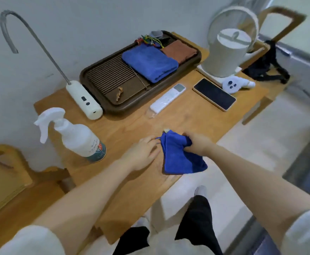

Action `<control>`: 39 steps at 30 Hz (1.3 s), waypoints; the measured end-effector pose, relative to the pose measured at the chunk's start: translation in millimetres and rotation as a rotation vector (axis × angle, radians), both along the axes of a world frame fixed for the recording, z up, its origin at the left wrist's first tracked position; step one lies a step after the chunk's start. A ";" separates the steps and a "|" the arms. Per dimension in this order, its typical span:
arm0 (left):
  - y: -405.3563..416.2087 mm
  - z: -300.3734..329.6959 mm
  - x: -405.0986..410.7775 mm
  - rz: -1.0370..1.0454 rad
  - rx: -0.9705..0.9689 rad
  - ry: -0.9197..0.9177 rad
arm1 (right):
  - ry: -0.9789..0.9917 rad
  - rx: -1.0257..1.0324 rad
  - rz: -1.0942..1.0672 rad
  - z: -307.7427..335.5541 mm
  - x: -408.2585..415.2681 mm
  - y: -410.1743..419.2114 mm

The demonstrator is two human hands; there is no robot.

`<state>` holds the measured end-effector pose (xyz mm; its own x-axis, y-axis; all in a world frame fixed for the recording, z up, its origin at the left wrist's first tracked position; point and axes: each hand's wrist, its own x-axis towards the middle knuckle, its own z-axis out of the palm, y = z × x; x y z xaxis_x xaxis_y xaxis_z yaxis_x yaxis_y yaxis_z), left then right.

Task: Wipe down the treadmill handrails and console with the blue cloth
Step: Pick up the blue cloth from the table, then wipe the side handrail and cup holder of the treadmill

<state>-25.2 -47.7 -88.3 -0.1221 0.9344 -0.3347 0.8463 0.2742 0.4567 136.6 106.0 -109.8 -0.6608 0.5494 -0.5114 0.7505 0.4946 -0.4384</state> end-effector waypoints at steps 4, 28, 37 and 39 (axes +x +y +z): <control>-28.5 -6.4 20.7 -0.177 -0.075 -0.175 | 0.068 -0.182 -0.255 5.0 44.3 -103.2; -345.3 -7.4 420.0 -0.480 -0.815 -0.908 | 0.826 -0.285 -2.362 15.8 397.2 -624.8; -345.1 31.1 489.1 -0.474 -0.664 -1.064 | 1.240 -0.400 -2.147 33.7 436.2 -635.2; -318.9 34.5 499.2 -0.484 -0.623 -1.054 | 1.269 -0.361 -2.108 38.9 447.3 -616.6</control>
<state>474.0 -366.6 -53.8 0.7619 0.4650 -0.4508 0.2357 0.4493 0.8617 584.0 -510.6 -70.9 0.4379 0.6008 -0.6688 -0.6107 -0.3472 -0.7117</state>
